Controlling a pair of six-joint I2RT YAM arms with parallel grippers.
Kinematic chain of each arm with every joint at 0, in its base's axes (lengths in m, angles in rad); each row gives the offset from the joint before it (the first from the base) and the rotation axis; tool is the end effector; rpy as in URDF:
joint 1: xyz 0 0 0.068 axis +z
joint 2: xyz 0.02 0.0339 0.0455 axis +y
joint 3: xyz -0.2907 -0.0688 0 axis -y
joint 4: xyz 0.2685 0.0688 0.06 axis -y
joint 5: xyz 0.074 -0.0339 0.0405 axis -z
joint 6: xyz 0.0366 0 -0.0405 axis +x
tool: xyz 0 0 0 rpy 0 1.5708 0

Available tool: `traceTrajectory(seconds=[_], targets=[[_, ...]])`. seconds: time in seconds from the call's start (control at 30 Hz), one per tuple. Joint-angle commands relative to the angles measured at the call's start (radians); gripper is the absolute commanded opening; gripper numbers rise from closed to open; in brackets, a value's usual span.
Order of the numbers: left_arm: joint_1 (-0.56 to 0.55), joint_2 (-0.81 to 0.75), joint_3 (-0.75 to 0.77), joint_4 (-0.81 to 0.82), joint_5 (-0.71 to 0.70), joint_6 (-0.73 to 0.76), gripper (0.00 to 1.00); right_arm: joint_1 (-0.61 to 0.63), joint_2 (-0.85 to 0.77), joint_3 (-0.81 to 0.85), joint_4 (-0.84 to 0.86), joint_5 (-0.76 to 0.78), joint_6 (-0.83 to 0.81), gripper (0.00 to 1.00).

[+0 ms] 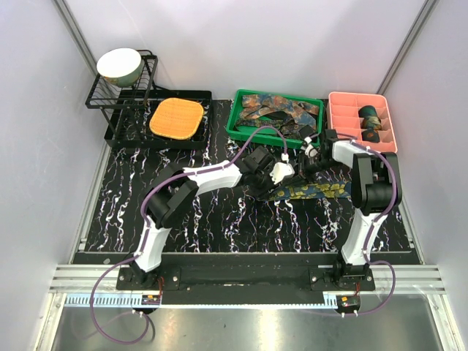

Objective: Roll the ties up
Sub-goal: Roll the tie at the center of the board.

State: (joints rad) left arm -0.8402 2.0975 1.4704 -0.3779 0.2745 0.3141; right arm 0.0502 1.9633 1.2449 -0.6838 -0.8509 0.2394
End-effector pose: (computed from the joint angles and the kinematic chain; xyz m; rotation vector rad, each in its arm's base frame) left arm 0.3111 -0.3621 0.1636 1.5137 2.1326 -0.5460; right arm 0.3874 0.0470 0.1538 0.1590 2.8193 1.2996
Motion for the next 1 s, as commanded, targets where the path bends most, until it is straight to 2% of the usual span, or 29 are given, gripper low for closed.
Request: traceTrajectory(seconds=[0.0, 0.2, 0.4, 0.8, 0.97], targets=[[0.02, 0.081, -0.068, -0.194, -0.052, -0.001, 0.01, 0.029, 0.038, -0.033, 0.019, 0.07, -0.035, 0.12], [0.02, 0.076, -0.053, -0.194, -0.038, -0.001, 0.01, 0.074, 0.114, -0.035, 0.041, 0.154, -0.048, 0.08], [0.024, 0.021, -0.062, -0.184, -0.024, 0.049, 0.01, 0.076, 0.151, -0.036, 0.05, 0.23, -0.029, 0.1], [0.033, -0.096, -0.055, -0.102, 0.017, 0.091, 0.07, 0.077, 0.174, -0.048, 0.05, 0.274, -0.034, 0.09], [0.047, -0.146, -0.067, -0.062, 0.075, 0.109, 0.09, 0.079, 0.172, -0.048, 0.055, 0.282, -0.032, 0.1]])
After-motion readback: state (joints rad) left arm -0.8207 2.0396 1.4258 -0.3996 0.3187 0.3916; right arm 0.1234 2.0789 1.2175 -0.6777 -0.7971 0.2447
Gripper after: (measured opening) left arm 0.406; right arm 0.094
